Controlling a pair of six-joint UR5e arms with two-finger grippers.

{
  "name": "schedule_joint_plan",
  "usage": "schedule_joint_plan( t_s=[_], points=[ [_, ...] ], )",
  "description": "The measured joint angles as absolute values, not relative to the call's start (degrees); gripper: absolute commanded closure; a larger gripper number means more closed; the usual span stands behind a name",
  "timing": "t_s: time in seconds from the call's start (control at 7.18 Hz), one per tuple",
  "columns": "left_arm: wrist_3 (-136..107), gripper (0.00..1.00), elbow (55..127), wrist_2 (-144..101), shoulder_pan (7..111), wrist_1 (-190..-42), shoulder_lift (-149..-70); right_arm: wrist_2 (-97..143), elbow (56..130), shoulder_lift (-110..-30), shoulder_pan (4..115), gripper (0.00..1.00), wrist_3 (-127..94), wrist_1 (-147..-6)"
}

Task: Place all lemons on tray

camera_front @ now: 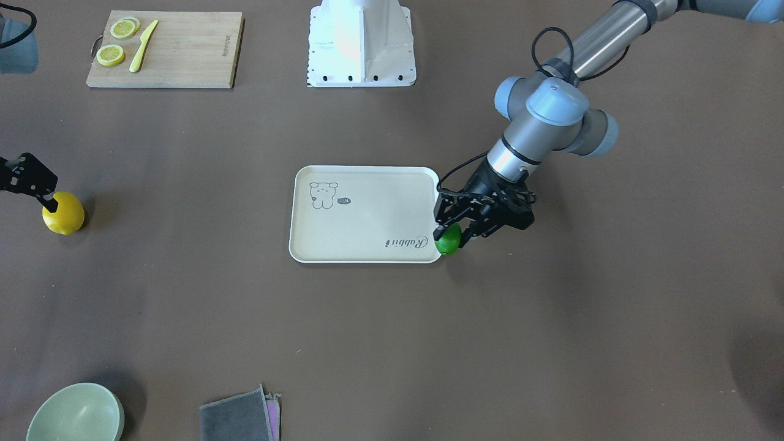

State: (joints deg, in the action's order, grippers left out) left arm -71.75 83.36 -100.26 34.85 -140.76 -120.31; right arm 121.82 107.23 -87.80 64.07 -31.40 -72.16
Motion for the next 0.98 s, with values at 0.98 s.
schedule_joint_plan(
  t_s=[0.98],
  points=[
    [-67.65, 0.02, 90.48, -104.1, 40.36, -140.95, -114.47, 122.7, 107.82, -91.68, 64.3, 0.0, -30.7, -67.29]
  ],
)
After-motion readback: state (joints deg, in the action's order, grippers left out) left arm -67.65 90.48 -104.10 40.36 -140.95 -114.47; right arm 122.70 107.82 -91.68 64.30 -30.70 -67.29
